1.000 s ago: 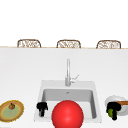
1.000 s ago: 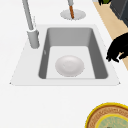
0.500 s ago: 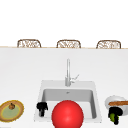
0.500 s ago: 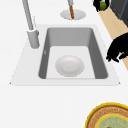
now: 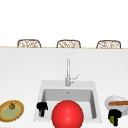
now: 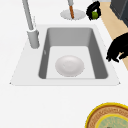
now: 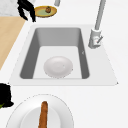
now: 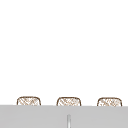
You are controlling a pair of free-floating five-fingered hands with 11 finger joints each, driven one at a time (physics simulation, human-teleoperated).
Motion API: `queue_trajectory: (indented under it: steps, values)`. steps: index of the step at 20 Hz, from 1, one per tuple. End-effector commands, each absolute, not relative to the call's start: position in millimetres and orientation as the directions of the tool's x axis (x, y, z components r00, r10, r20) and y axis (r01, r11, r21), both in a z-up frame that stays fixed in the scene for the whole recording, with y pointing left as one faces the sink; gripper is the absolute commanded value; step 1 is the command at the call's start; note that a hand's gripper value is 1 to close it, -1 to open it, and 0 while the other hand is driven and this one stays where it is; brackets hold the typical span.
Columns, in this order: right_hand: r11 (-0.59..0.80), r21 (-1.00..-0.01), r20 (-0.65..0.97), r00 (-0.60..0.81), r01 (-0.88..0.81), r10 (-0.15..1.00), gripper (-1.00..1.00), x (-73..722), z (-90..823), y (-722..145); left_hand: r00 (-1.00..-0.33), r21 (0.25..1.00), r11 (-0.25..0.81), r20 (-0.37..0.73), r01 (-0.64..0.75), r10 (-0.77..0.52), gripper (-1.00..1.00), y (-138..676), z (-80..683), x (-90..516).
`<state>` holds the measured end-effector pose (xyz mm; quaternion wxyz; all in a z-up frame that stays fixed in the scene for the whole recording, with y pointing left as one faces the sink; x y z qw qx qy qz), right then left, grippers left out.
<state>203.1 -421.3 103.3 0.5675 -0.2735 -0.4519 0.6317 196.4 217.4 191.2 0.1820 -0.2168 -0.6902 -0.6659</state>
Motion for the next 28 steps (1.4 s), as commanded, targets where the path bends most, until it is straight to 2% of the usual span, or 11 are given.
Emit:
queue_trajectory:
  steps: [1, 6, 8, 11, 12, 17, 28]
  values:
    - [0.018, -0.882, 0.147, -0.238, -0.471, 0.960, 1.00, 229, 72, -422, -0.840, 0.840, 0.019, 0.540, 0.542, 0.057, 0.00, 217, 191, 196]
    - [0.084, -0.825, 0.262, -0.246, -0.559, 0.933, 1.00, 245, 71, -437, -0.840, 0.840, 0.019, 0.540, 0.542, 0.057, 0.00, 217, 191, 196]
    - [0.096, -0.797, 0.302, -0.255, -0.597, 0.918, 1.00, 226, 71, -445, -0.840, 0.840, 0.019, 0.540, 0.542, 0.057, 0.00, 217, 191, 196]
    - [0.136, -0.818, 0.325, -0.255, -0.559, 0.911, 1.00, 198, 76, -445, -0.840, 0.840, 0.019, 0.540, 0.542, 0.057, 0.00, 217, 191, 196]
    - [0.149, -0.826, 0.334, -0.259, -0.544, 0.906, -1.00, 201, 84, -444, -0.840, 0.840, 0.019, 0.540, 0.542, 0.057, 0.00, 217, 191, 196]
    - [0.162, -0.867, 0.297, -0.227, -0.471, 0.928, -1.00, 222, 105, -432, -0.840, 0.840, 0.019, 0.540, 0.542, 0.057, 0.00, 217, 191, 196]
    - [0.134, -0.852, 0.224, -0.122, -0.506, 0.967, -1.00, 235, 148, -404, -0.840, 0.840, 0.019, 0.540, 0.542, 0.057, 0.00, 217, 191, 196]
